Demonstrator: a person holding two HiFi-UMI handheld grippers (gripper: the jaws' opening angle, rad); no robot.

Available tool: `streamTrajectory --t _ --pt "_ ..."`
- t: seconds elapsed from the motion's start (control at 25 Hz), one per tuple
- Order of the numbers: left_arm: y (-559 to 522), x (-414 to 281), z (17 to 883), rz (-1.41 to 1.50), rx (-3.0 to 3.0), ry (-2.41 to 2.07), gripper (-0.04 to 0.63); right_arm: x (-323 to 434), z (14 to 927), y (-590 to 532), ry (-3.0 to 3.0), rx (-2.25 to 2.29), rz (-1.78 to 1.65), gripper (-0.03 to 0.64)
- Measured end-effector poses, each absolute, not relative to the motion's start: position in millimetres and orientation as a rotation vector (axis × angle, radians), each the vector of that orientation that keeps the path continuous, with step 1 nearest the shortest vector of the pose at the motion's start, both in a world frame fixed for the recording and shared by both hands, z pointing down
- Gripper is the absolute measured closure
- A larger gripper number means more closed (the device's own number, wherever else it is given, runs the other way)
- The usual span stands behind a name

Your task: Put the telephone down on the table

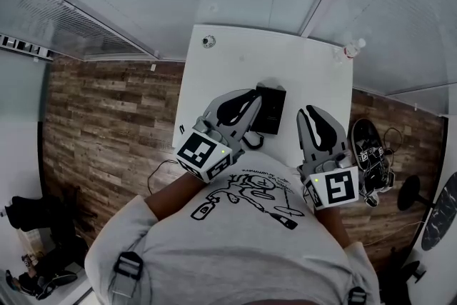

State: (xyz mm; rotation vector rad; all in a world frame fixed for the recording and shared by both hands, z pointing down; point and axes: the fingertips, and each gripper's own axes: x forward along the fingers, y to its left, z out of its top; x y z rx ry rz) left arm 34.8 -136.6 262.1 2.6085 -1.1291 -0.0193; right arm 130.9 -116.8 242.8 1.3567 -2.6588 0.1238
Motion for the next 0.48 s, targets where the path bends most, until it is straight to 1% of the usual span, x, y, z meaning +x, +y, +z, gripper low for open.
streamTrajectory --t 0.48 --pt "-129.3 39.0 265.6 -0.014 2.595 -1.104 0.566 133.4 243.7 -111.9 -2.653 1.359 0.142 0.568"
